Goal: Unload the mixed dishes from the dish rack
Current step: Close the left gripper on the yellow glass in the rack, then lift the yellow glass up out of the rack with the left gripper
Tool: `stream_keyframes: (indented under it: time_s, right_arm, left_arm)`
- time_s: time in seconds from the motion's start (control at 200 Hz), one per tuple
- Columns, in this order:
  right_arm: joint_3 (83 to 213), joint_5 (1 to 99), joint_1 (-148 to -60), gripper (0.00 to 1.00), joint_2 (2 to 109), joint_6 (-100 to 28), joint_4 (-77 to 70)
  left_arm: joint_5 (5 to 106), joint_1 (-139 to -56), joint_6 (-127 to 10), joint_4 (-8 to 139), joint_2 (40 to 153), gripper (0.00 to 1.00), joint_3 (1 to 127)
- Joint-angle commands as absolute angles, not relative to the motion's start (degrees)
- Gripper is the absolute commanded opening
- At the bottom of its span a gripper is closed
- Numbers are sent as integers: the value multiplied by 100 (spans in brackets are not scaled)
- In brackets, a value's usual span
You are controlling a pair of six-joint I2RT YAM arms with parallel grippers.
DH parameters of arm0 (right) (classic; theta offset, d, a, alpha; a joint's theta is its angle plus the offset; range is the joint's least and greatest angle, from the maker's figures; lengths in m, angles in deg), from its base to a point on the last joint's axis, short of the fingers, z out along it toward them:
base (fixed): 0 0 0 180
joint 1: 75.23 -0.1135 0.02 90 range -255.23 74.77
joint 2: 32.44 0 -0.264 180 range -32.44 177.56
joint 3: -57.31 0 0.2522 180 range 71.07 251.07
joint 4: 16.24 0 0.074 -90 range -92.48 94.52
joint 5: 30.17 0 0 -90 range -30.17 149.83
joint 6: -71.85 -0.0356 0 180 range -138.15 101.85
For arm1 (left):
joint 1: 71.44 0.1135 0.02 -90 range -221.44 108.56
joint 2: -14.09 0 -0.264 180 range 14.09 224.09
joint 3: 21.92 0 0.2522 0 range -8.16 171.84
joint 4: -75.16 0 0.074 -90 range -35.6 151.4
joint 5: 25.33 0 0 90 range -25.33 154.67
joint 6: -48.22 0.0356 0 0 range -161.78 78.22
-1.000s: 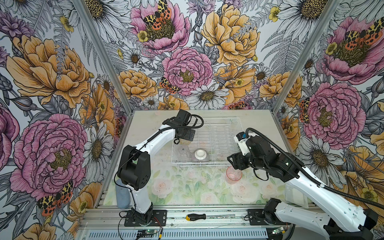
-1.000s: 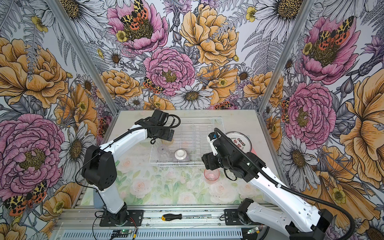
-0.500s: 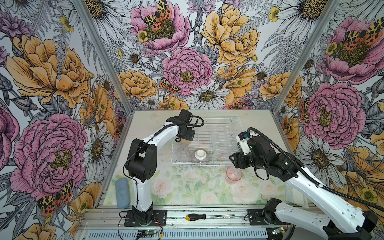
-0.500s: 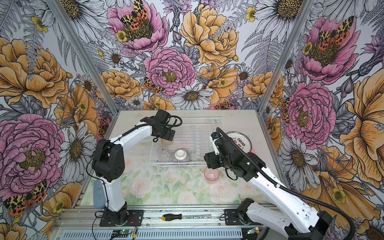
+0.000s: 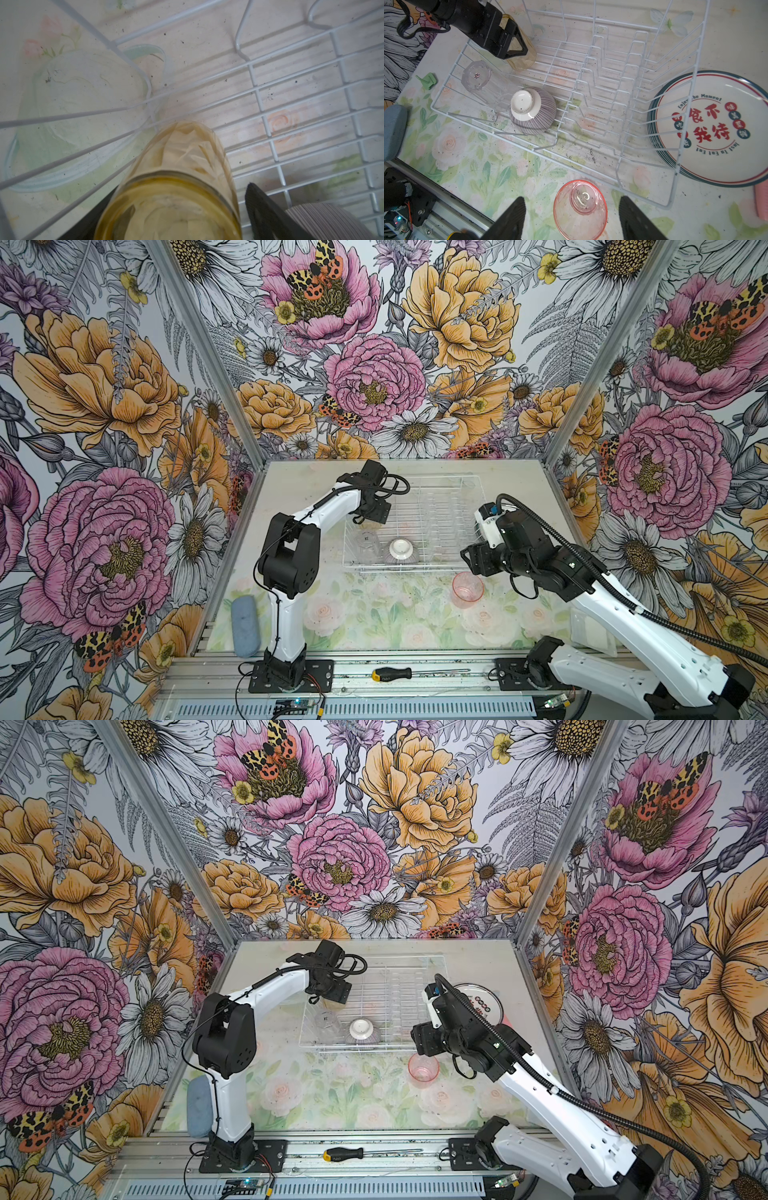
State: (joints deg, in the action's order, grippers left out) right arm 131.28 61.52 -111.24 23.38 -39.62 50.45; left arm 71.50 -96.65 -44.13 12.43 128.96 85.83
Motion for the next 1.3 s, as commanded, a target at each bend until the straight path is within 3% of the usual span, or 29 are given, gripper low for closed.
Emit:
stream_keyframes:
  time_s: [0.0, 0.235, 0.48, 1.001, 1.296]
  right_arm:
    - [13075, 6097, -11075, 73, 2230, -3906, 4896]
    - [13031, 6097, -11045, 73, 2194, -3907, 4886]
    - [12963, 6081, -11017, 73, 2191, -3924, 4843]
    - [12763, 5924, -10878, 73, 2168, -3970, 4280]
    - [12564, 5211, -10627, 73, 2341, -4100, 3341]
  left_arm:
    - [7056, -9605, -4338, 1183, 12915, 89, 8731]
    - [6891, -9594, -4264, 1186, 12887, 77, 8732]
    - [6777, -9577, -4222, 1195, 12831, 71, 8708]
    - [6462, -9475, -4218, 1204, 12559, 69, 8651]
    - [6085, -9396, -4223, 1207, 12242, 69, 8644]
